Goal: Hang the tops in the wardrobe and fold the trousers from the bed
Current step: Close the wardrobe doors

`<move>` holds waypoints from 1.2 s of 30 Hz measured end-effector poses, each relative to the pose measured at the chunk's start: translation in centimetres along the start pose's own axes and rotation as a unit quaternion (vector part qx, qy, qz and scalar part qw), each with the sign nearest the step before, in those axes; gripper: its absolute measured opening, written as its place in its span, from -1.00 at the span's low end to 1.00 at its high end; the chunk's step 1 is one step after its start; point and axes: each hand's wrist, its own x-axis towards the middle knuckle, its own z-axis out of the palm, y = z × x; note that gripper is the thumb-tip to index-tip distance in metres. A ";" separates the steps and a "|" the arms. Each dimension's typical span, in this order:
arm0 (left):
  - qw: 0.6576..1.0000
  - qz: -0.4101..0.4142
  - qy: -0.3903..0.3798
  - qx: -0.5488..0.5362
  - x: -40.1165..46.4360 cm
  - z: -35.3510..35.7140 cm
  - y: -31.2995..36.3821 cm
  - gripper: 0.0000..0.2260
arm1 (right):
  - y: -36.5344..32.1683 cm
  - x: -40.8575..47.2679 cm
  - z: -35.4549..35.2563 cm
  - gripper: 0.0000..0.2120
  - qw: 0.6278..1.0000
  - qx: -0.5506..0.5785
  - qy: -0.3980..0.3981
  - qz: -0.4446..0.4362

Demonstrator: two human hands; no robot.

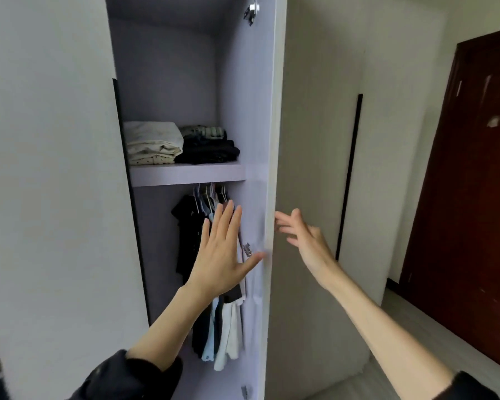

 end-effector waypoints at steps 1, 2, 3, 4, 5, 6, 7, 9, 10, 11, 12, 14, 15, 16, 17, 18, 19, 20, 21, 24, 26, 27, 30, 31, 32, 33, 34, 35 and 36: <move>1.000 -0.020 0.007 0.005 -0.1 -0.3 -0.6 -0.16 | -0.3 0.4 1.2 -0.47 1.000 -0.011 -0.028 -0.007; 0.999 -0.041 0.012 0.013 -0.1 -0.6 -1.4 -0.13 | -0.5 0.9 2.4 -0.41 0.998 -0.024 -0.055 -0.013; 0.998 -0.064 0.016 0.023 -0.2 -1.0 -2.4 -0.10 | -0.6 1.5 3.7 -0.37 0.996 -0.036 -0.083 -0.020; 0.996 -0.087 0.019 0.032 -0.3 -1.3 -3.5 -0.08 | -0.6 2.1 4.8 -0.37 0.993 -0.048 -0.105 -0.025; 0.993 -0.111 0.022 0.040 -0.4 -1.6 -4.7 -0.07 | -0.5 2.8 6.1 -0.41 0.990 -0.061 -0.122 -0.032; 0.990 -0.133 0.025 0.046 -0.5 -1.9 -6.0 -0.06 | -0.5 3.6 7.3 -0.45 0.988 -0.076 -0.129 -0.043; 0.987 -0.151 0.026 0.052 -0.6 -2.2 -7.4 -0.05 | -0.4 4.5 8.5 -0.49 0.986 -0.092 -0.127 -0.062; 0.982 -0.173 0.030 0.071 -0.6 -2.8 -10.5 -0.05 | -0.3 6.8 11.1 -0.57 0.977 -0.143 -0.101 -0.124; 0.980 -0.179 0.033 0.081 -0.6 -3.0 -12.0 -0.04 | -0.2 8.0 12.3 -0.58 0.967 -0.181 -0.089 -0.157; 0.978 -0.184 0.038 0.092 -0.5 -3.3 -13.9 -0.03 | 0.0 9.5 13.8 -0.55 0.954 -0.219 -0.082 -0.188; 0.976 -0.188 0.038 0.103 -0.3 -3.6 -15.8 -0.02 | 0.2 11.0 15.1 -0.50 0.941 -0.256 -0.076 -0.209; 0.972 -0.198 0.033 0.121 0.1 -3.9 -18.7 0.02 | 1.0 13.4 16.9 -0.38 0.911 -0.329 -0.061 -0.241; 0.970 -0.202 0.031 0.130 0.4 -4.1 -20.5 0.04 | 1.5 14.8 18.3 -0.31 0.896 -0.362 -0.055 -0.250; 0.969 -0.204 0.028 0.139 0.8 -4.2 -21.8 0.06 | 1.9 15.7 19.1 -0.24 0.883 -0.391 -0.050 -0.255; 0.968 -0.202 0.028 0.144 1.4 -4.4 -23.5 0.07 | 2.4 16.9 20.4 -0.19 0.873 -0.412 -0.041 -0.258; 0.968 -0.201 0.027 0.149 2.0 -4.5 -25.0 0.08 | 2.8 17.9 21.4 -0.16 0.868 -0.424 -0.031 -0.258; 0.968 -0.196 0.023 0.155 2.7 -4.6 -26.4 0.08 | 3.2 19.0 22.4 -0.15 0.864 -0.431 -0.022 -0.258; 0.968 -0.190 0.017 0.163 3.3 -4.6 -27.6 0.07 | 3.5 19.9 23.2 -0.14 0.861 -0.439 -0.013 -0.257; 0.968 -0.186 0.016 0.167 4.0 -4.6 -28.6 0.05 | 3.9 20.7 24.0 -0.13 0.856 -0.448 -0.004 -0.259; 0.971 -0.171 0.031 0.166 6.3 -4.9 -31.0 -0.05 | 4.6 22.9 25.8 -0.12 0.838 -0.477 0.019 -0.264; 0.970 -0.156 0.059 0.177 7.8 -5.4 -31.9 -0.11 | 5.0 24.1 26.6 -0.12 0.825 -0.495 0.032 -0.271; 0.969 -0.143 0.071 0.188 8.7 -5.7 -32.4 -0.14 | 5.1 24.6 26.9 -0.12 0.820 -0.500 0.035 -0.276; 0.958 -0.112 0.111 0.240 11.1 -6.1 -33.5 -0.17 | 5.5 25.9 27.7 -0.11 0.802 -0.516 0.064 -0.295; 0.957 -0.106 0.114 0.245 11.8 -6.0 -33.7 -0.16 | 5.6 26.2 27.9 -0.11 0.796 -0.521 0.072 -0.301; 0.956 -0.104 0.111 0.252 12.4 -5.7 -34.1 -0.15 | 5.8 26.7 28.1 -0.12 0.789 -0.526 0.082 -0.308; 0.956 -0.104 0.108 0.253 12.8 -5.3 -34.4 -0.14 | 6.0 27.1 28.1 -0.12 0.782 -0.530 0.095 -0.315; 0.955 -0.104 0.108 0.258 13.1 -5.0 -34.7 -0.14 | 6.0 27.5 28.1 -0.13 0.776 -0.534 0.102 -0.321; 0.952 -0.103 0.114 0.263 13.3 -4.5 -35.1 -0.14 | 6.2 27.7 28.3 -0.13 0.774 -0.534 0.104 -0.325; 0.950 -0.105 0.117 0.270 13.3 -4.2 -35.4 -0.15 | 6.2 27.6 28.6 -0.12 0.778 -0.532 0.091 -0.321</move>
